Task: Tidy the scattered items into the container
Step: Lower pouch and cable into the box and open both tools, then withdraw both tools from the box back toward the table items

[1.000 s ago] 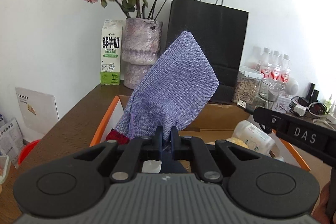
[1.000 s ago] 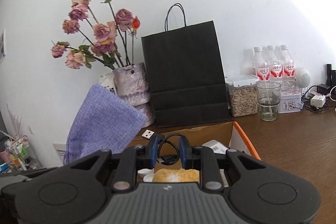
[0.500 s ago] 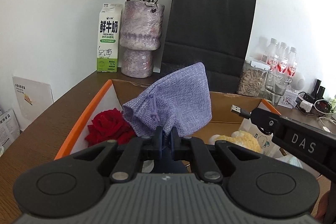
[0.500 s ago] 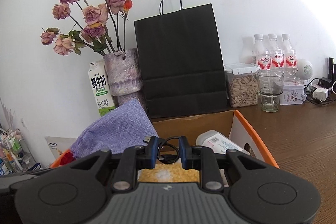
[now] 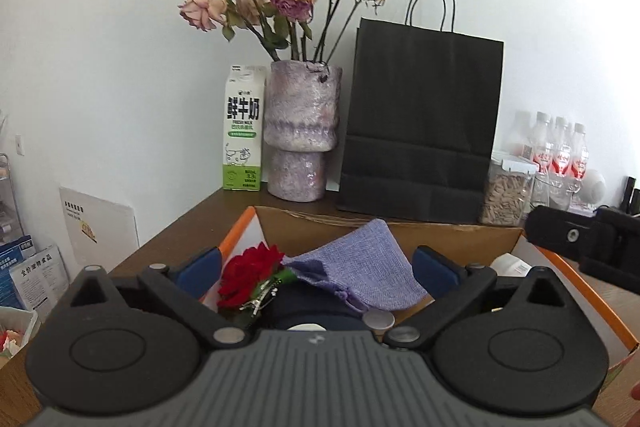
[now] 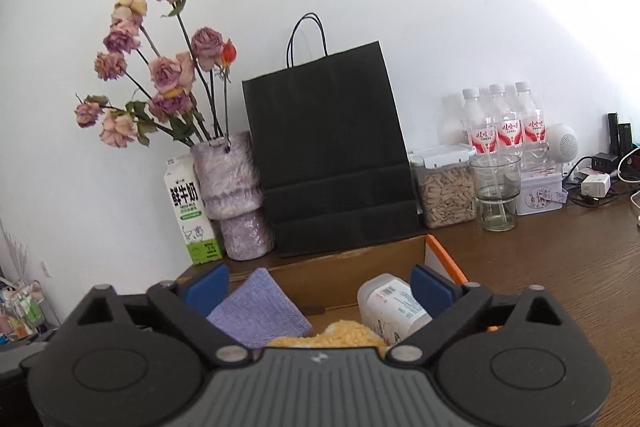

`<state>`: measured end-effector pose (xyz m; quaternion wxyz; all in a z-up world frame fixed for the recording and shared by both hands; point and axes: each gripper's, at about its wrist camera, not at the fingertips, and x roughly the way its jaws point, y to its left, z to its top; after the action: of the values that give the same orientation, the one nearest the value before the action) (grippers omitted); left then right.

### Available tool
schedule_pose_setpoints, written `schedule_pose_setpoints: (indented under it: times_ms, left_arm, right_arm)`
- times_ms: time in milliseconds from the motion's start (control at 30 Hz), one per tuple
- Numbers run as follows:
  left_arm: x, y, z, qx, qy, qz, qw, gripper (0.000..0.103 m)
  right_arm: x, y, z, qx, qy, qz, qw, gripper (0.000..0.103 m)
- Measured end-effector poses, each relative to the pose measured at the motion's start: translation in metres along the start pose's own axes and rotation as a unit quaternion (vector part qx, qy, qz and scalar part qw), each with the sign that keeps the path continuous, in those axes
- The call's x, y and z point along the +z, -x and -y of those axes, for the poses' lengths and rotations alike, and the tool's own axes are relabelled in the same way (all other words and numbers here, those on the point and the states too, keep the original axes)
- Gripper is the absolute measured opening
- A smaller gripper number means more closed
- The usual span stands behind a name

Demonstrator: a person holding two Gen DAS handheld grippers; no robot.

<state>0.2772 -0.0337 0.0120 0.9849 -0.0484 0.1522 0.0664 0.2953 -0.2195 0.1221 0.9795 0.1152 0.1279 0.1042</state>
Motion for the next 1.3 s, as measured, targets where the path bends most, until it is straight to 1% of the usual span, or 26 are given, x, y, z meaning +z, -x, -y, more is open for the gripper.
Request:
schedule_pose_setpoints:
  times_ms: [67,233,533,900,1033,1167,1300]
  left_arm:
    - [0.001,0.001,-0.002,0.007,0.006,0.002,1.0000,0.103]
    - [0.002,0.001,-0.007,0.009,0.018,0.001,0.9998,0.103]
    - [-0.005,-0.002,-0.008,0.011,0.008,-0.008,0.9999,0.103]
    - [-0.012,0.009,-0.013,0.011,0.009,0.012,0.9998,0.103]
    - [-0.015,0.013,-0.012,0.005,-0.003,0.018,0.9998,0.103]
    - [-0.021,0.021,-0.011,0.005,-0.019,0.025,0.9995,0.103]
    - [-0.025,0.030,-0.014,0.006,-0.020,0.033,0.9992,0.103]
  right_arm:
    - [0.001,0.003,0.000,-0.008,0.002,0.006,1.000,0.103]
    - [0.002,0.006,0.003,-0.011,-0.004,0.005,1.000,0.103]
    - [-0.002,0.011,0.003,-0.019,0.002,0.008,1.000,0.103]
    - [-0.009,0.018,0.000,-0.022,0.028,0.012,0.999,0.103]
    - [-0.014,0.024,-0.002,-0.026,0.048,0.020,0.998,0.103]
    - [-0.023,0.030,-0.009,-0.030,0.090,0.028,0.995,0.103]
    - [-0.030,0.039,-0.012,-0.022,0.110,0.024,0.993,0.103]
